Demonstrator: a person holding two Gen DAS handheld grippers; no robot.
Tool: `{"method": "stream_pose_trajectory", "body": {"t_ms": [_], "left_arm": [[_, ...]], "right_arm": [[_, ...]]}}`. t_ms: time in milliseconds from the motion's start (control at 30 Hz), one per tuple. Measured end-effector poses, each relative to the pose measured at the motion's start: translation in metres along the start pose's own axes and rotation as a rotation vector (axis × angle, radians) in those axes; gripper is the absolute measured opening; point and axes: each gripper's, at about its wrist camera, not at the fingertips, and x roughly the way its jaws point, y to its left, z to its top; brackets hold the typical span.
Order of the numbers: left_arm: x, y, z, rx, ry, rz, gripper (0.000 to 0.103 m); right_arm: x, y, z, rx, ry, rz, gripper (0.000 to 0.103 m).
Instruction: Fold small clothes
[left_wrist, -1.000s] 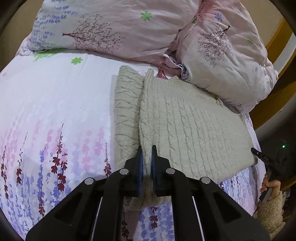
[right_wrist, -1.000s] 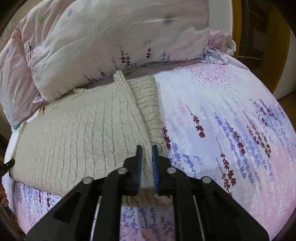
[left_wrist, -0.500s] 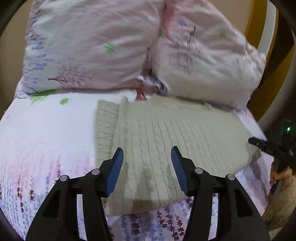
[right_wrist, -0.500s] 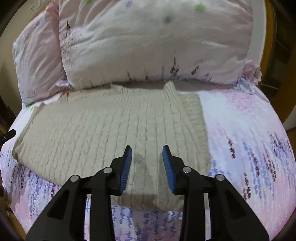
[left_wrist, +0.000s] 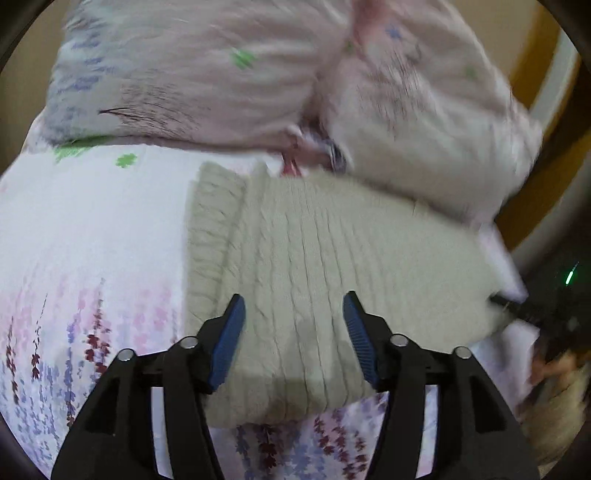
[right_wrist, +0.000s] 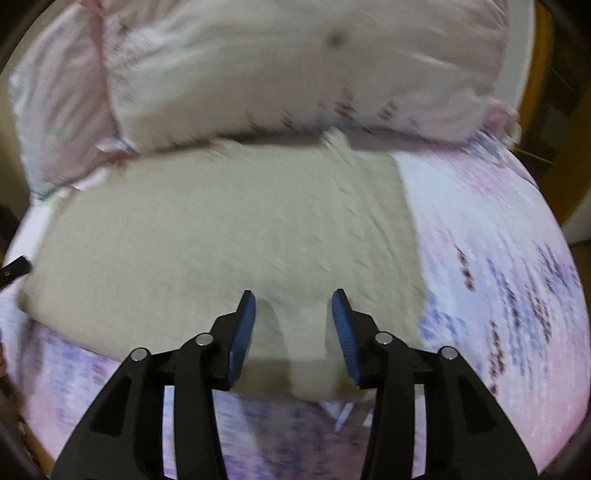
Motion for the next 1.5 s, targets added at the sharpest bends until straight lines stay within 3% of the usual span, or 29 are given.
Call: {"method": "stream_pose_trajectory", "body": {"t_ms": [100,233,400,567,1100,1300,1500], "left_arm": [[-0.009,0.029,0.013,-0.145,-0.035,-0.026,0.067],[0.000,0.058,0.021,-0.281,-0.008,-0.040,0.068],[0.011,0.073,0.019,-0.360,0.031,-0.086,0.068],[0.024,0.072,0.018,-0.370,0.055,-0.091,0.068],[0.039,0.056,0.016,-0.380,0.049,-0.138,0.067],[0.040,0.055,0.013,-0.411,0.055,-0.143,0.060],[0.046,0.047,0.014,-0.389,0.090,-0.115,0.042]], "right_arm": [[-0.003,0.026,0.012,-0.054,-0.039,0.041,0.051],[0.008,0.061,0.021,-0.114,-0.045,0.104,0.051],[0.028,0.092,0.037,-0.166,-0.051,0.119,0.051],[0.051,0.097,0.042,-0.202,-0.024,0.067,0.054],[0.054,0.090,0.043,-0.207,-0.048,0.078,0.057],[0.053,0.090,0.043,-0.203,-0.053,0.083,0.057],[0.053,0.090,0.042,-0.204,-0.056,0.089,0.057]]}}
